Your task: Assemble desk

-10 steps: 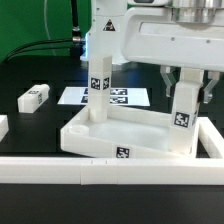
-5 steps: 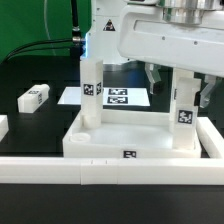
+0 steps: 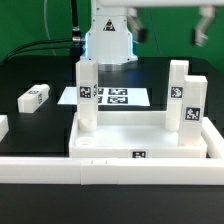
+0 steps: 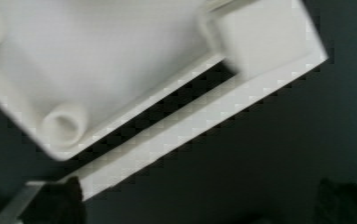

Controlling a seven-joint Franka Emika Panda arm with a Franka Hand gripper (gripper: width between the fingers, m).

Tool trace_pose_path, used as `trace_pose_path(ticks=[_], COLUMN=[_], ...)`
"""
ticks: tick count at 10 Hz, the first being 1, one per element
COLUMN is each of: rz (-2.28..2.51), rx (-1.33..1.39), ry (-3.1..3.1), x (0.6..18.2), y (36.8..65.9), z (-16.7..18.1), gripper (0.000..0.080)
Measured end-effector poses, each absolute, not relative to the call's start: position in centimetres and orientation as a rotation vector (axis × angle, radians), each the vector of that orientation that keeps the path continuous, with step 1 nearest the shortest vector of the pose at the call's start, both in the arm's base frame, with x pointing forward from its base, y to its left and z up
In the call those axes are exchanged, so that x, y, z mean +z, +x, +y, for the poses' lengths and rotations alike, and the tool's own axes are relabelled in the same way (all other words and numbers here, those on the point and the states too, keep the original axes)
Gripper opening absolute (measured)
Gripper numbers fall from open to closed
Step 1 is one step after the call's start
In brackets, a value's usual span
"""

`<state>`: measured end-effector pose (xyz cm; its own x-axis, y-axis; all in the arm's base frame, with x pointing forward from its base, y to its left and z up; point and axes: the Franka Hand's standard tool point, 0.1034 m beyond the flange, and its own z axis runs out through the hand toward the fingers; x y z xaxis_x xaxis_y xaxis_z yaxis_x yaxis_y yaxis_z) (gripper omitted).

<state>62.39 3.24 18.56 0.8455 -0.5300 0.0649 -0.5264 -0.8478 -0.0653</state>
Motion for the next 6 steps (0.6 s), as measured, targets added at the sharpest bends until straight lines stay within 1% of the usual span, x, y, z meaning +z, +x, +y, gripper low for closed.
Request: trace_pose_path(ticks=[1, 6], rz=[0.845, 0.845], rx=[-0.127, -0.122], ry=[-2.983, -2.983], x=[18.32, 18.13], y=[62.28, 62.23], z=[2.06, 2.50], gripper=[0.0649, 0.0649])
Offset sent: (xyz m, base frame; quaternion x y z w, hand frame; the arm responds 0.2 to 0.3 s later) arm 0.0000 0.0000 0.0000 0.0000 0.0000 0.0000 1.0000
